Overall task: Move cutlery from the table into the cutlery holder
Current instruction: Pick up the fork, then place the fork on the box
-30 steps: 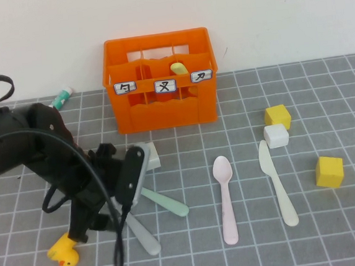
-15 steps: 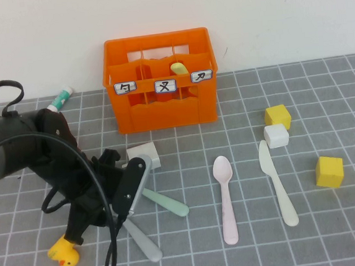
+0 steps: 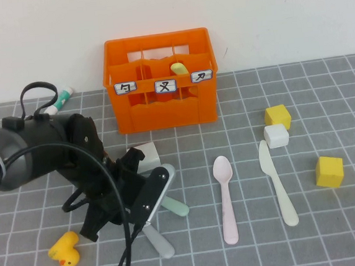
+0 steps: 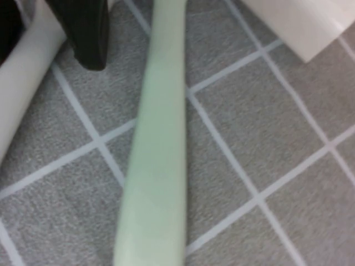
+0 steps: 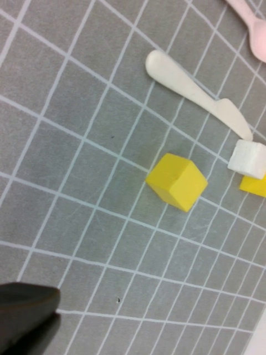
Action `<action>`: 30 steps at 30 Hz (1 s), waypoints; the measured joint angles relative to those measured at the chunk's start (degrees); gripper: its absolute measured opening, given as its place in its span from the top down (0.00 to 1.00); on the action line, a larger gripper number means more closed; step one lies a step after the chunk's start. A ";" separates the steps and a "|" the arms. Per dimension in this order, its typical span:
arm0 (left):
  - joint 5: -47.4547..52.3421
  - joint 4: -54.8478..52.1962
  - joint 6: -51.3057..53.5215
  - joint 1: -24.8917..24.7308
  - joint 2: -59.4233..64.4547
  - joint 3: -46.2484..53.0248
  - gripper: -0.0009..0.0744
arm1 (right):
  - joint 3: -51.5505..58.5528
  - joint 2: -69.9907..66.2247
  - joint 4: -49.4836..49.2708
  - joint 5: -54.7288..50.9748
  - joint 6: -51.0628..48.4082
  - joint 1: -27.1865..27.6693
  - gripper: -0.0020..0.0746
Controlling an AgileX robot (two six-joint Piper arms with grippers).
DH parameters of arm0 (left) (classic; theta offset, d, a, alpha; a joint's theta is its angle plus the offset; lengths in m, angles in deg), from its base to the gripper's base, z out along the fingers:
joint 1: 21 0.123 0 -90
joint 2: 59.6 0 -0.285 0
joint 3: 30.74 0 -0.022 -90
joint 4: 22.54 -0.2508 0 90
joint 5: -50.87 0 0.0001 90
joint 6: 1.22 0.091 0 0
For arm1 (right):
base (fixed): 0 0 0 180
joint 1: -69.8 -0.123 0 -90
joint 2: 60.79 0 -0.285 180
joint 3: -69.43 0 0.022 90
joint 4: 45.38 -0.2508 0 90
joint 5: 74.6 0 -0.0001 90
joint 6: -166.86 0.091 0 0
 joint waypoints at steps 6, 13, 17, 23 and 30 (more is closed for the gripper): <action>1.49 -1.86 -1.99 -0.26 0.67 -0.65 0.69 | 0.00 0.00 -0.22 0.00 -0.09 0.00 0.98; 3.04 -0.90 -3.19 -0.26 -0.22 -0.52 0.91 | 0.00 0.00 -0.22 0.00 -0.09 0.00 0.98; 5.48 2.97 -3.63 -0.35 -2.33 0.11 0.92 | 0.00 0.00 -0.22 0.00 -0.09 0.00 0.98; 5.97 9.82 -8.81 -0.35 -7.32 -0.11 0.92 | 0.00 0.00 -0.34 0.00 -0.09 0.00 0.98; 3.86 14.62 -29.42 -0.35 -10.31 -4.70 0.92 | 0.00 0.00 -0.65 0.00 -0.12 0.00 0.98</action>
